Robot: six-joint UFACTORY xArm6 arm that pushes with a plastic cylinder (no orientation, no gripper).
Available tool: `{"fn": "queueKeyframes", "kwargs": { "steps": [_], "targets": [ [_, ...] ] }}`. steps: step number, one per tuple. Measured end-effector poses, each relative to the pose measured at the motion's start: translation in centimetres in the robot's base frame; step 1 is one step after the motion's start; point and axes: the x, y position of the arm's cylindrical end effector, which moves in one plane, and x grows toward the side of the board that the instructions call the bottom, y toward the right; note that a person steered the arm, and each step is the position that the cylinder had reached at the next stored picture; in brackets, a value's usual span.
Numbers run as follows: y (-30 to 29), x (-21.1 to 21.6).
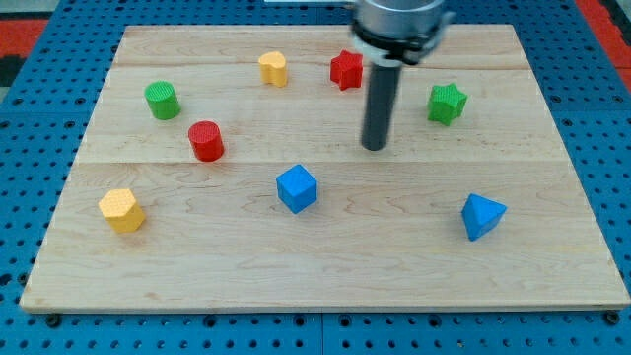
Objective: Move the blue cube diagonal to the green star
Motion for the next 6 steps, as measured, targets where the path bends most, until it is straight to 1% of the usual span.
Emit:
{"fn": "queueKeyframes", "kwargs": {
  "steps": [1,2,3,4,5,6],
  "targets": [
    [-1.0,2.4],
    [-6.9,2.3],
    [-12.6,3.1],
    [-12.7,8.2],
    [-8.0,9.8],
    [-5.7,4.7]
  ]
}}
